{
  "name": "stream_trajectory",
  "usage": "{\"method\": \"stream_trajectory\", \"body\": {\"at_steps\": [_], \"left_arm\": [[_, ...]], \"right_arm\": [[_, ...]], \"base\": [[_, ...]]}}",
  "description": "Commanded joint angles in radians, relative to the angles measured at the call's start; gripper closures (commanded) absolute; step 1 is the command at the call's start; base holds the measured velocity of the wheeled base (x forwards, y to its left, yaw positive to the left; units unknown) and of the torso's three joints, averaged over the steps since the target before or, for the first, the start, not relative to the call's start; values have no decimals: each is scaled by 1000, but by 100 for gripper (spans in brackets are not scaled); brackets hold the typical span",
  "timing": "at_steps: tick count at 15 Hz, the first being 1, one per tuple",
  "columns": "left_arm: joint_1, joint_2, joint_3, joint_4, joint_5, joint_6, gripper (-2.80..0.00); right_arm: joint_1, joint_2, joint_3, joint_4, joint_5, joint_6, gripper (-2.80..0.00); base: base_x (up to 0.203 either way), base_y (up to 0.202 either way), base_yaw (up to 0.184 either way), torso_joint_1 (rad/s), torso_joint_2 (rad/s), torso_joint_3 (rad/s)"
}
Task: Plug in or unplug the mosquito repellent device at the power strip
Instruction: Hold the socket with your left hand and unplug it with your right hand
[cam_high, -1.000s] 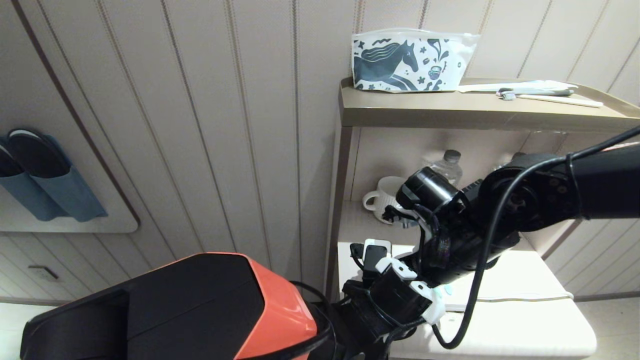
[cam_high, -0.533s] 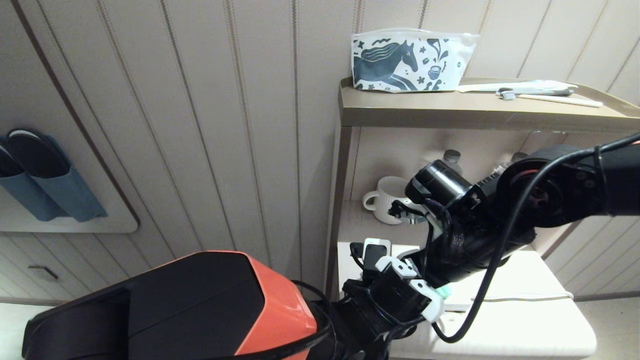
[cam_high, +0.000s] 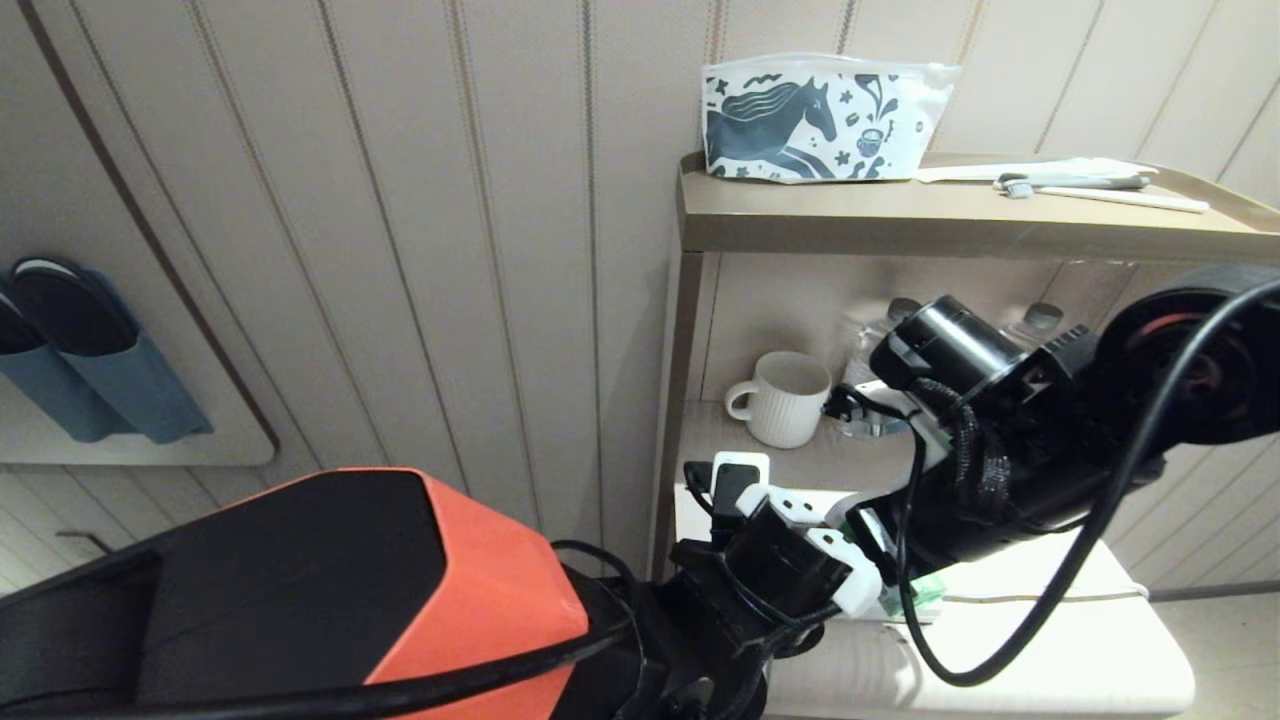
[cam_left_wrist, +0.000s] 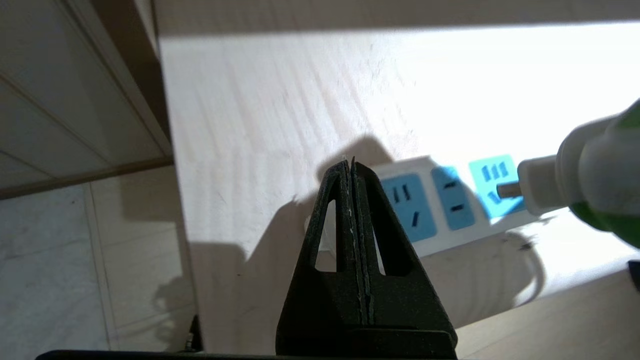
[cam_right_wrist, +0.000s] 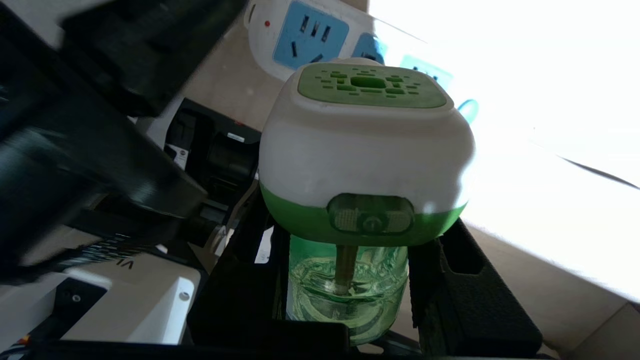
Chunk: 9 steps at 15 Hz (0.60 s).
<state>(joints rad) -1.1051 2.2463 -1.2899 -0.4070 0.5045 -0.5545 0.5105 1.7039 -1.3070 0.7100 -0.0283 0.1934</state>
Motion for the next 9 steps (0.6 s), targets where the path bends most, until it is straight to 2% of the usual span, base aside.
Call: {"method": "stream_trajectory", "body": {"at_steps": [1,5,9], "left_arm": [[16,-112,6,7,3,5,0],[55,-254,40,56,3,63,0],[110,-467,226,57,4,117,0]], "right_arm": [[-6,-41,2,12,-1,2,0],[-7,-49,2,13,-1,6,0],[-6,-93,24,13,1,8,0]], "base": [[0,0,0,0,0,0],[0,0,0,0,0,0],[0,0,0,0,0,0]]}}
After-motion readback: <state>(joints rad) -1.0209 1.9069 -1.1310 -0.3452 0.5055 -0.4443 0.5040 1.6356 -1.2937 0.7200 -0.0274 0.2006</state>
